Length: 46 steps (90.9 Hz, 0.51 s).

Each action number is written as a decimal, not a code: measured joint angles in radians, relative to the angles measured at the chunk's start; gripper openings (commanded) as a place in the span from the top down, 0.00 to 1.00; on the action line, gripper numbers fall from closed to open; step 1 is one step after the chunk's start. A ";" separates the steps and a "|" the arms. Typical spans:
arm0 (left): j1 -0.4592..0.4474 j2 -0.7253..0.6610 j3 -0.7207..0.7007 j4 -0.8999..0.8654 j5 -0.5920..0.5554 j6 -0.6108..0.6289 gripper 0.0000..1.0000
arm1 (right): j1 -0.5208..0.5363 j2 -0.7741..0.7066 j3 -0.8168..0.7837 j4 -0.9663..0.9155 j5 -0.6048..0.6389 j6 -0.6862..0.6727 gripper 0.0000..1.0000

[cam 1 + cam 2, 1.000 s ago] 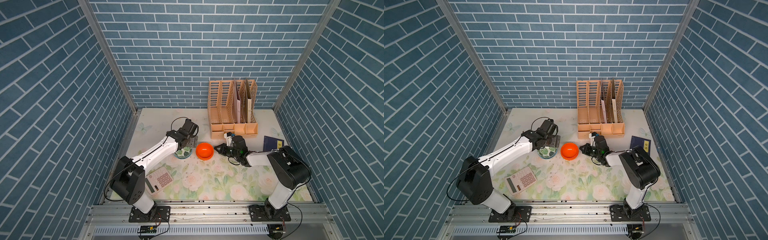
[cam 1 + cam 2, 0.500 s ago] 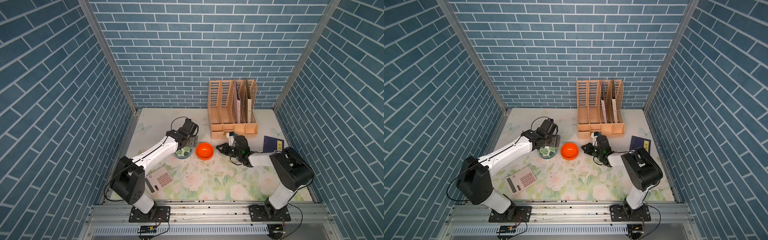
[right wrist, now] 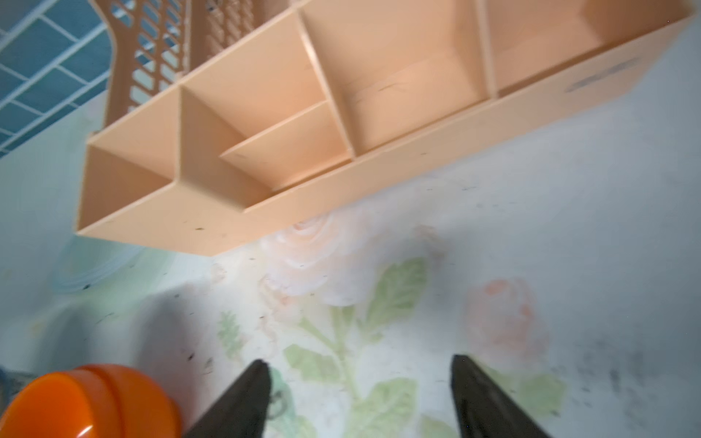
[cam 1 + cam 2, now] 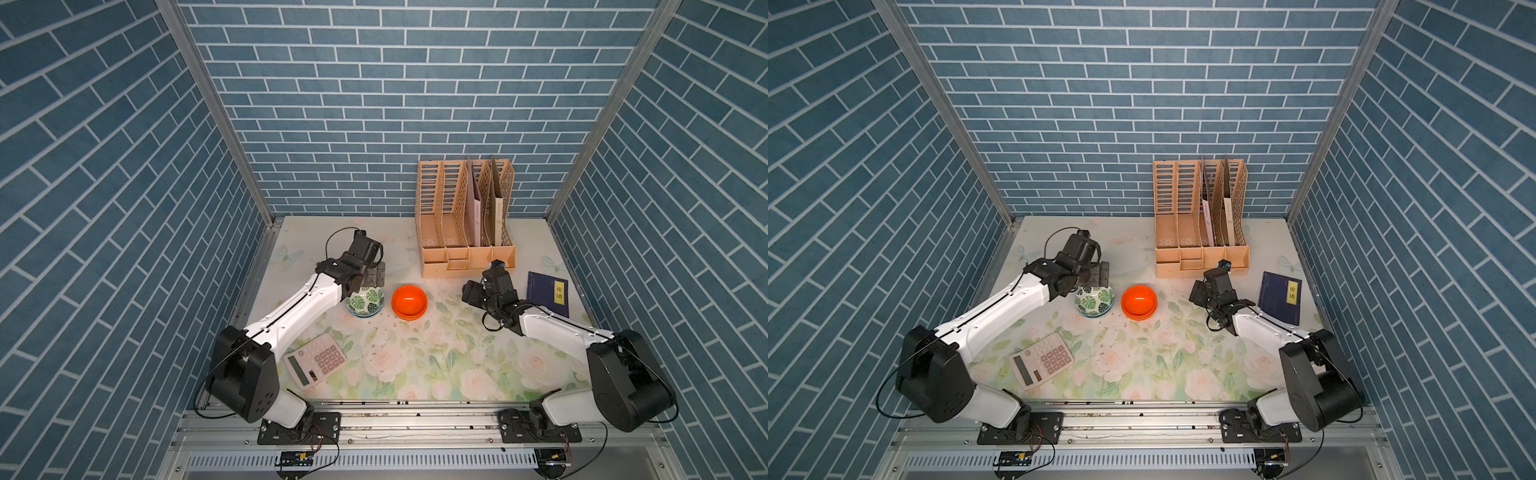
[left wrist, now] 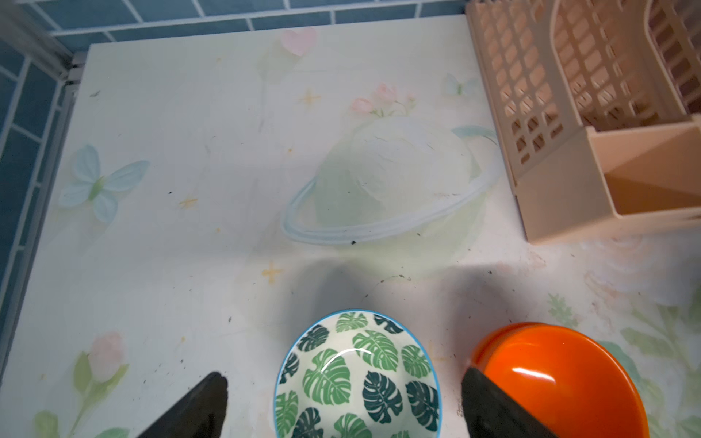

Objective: Stack the bowls
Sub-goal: Place the bowl on the bowl, then reset both arms

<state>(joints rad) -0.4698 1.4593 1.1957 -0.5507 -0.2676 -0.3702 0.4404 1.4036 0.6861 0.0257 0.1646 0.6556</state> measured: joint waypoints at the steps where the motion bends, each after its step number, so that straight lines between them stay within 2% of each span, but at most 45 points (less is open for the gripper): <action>1: 0.007 -0.005 -0.004 0.000 0.000 -0.001 0.00 | -0.003 -0.001 0.000 -0.006 0.006 -0.001 0.00; 17: 0.184 -0.091 -0.098 0.018 -0.003 -0.019 0.00 | -0.047 -0.011 0.000 -0.068 0.063 -0.026 0.00; 33: 0.273 -0.111 -0.154 0.042 -0.018 -0.025 0.00 | -0.086 -0.063 -0.015 -0.062 0.116 -0.056 0.00; 46: 0.350 -0.129 -0.237 0.131 -0.066 -0.037 0.00 | -0.117 -0.176 -0.103 0.020 0.212 -0.143 0.00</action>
<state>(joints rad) -0.1196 1.3300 0.9592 -0.4194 -0.3340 -0.4072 0.3233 1.2274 0.5827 0.0456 0.3763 0.5129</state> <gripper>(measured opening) 0.995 0.996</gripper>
